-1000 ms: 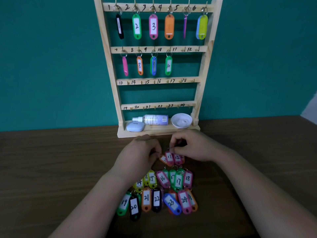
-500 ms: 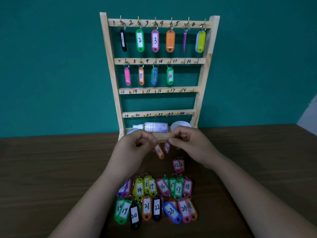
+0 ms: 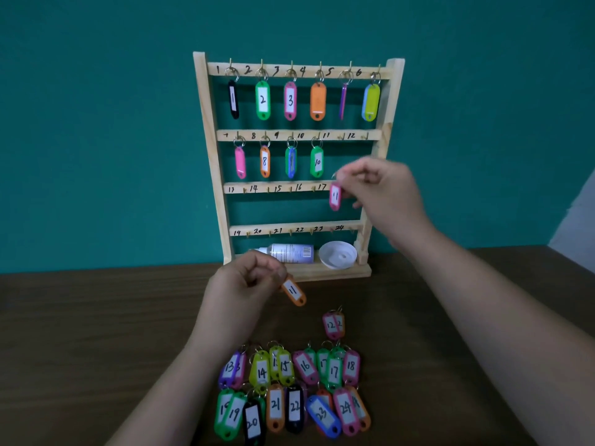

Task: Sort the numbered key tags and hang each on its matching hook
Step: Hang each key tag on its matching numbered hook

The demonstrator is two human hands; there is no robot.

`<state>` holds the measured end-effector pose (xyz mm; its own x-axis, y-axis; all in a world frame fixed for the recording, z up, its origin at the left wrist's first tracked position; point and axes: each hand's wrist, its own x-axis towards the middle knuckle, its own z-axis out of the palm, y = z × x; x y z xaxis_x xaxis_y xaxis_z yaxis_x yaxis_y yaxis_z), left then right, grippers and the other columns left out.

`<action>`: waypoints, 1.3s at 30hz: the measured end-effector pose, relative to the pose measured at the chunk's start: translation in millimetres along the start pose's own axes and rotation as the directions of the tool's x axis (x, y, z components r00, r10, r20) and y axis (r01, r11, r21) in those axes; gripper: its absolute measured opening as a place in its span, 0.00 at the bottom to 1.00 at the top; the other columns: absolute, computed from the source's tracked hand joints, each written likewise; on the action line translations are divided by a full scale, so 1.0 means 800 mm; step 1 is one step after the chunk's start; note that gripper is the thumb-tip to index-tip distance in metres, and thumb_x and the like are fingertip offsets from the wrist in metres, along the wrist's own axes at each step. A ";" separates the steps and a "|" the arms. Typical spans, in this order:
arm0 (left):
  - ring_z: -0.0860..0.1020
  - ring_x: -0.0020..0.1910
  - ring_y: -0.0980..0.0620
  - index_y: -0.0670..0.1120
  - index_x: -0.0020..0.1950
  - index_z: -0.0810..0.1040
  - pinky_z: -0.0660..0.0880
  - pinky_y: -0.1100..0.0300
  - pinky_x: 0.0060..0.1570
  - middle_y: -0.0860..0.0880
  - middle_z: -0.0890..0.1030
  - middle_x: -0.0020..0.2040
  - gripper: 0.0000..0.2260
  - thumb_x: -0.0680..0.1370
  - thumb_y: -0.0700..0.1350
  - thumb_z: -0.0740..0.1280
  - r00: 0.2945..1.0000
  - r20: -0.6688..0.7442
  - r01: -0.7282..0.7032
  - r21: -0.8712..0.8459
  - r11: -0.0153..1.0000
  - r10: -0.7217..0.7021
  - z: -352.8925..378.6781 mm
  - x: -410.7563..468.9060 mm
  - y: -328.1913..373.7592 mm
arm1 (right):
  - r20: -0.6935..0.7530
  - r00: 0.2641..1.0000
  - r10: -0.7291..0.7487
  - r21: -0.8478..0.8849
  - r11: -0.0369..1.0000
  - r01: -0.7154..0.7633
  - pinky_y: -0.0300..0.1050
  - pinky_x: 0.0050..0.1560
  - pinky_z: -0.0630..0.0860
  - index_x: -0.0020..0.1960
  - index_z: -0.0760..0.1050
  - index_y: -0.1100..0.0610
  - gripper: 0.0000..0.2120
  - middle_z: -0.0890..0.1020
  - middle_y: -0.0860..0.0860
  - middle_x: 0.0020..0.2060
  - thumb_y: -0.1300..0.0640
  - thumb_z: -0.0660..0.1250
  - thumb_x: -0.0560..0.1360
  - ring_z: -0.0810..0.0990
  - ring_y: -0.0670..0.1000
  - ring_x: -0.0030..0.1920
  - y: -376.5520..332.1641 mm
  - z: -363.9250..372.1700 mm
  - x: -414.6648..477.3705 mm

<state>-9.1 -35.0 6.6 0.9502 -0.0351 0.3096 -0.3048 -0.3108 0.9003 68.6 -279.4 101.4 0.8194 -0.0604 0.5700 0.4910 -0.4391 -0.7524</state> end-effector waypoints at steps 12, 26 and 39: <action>0.85 0.45 0.52 0.55 0.48 0.84 0.82 0.42 0.54 0.51 0.87 0.42 0.04 0.81 0.46 0.73 0.999 0.005 -0.044 0.035 0.998 0.044 0.000 -0.002 0.001 | -0.176 0.983 -0.061 -0.164 0.986 0.032 0.44 0.42 0.82 0.45 0.84 0.53 0.05 0.86 0.50 0.34 0.59 0.74 0.79 0.87 0.47 0.34 -0.040 -0.017 0.067; 0.84 0.44 0.50 0.59 0.48 0.83 0.82 0.40 0.51 0.53 0.86 0.43 0.05 0.80 0.48 0.72 0.999 0.014 -0.053 0.077 0.996 0.052 0.001 -0.003 -0.001 | -0.153 0.986 -0.068 -0.298 0.954 0.020 0.37 0.31 0.76 0.40 0.83 0.55 0.07 0.85 0.49 0.29 0.61 0.68 0.75 0.84 0.45 0.28 -0.054 -0.010 0.063; 0.84 0.46 0.55 0.58 0.48 0.84 0.82 0.43 0.51 0.55 0.87 0.43 0.04 0.80 0.48 0.73 0.996 -0.005 -0.086 0.076 0.993 0.087 0.000 -0.002 -0.002 | 0.067 0.975 -0.213 -0.241 0.945 0.223 0.56 0.39 0.82 0.48 0.78 0.52 0.03 0.82 0.49 0.32 0.56 0.70 0.80 0.82 0.48 0.33 -0.038 0.006 -0.003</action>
<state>-9.8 -34.3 4.6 0.9200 -0.0573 0.3878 -0.3795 -0.3780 0.8445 52.6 -261.5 121.4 0.7141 0.0945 0.6937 0.5749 -0.6446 -0.5040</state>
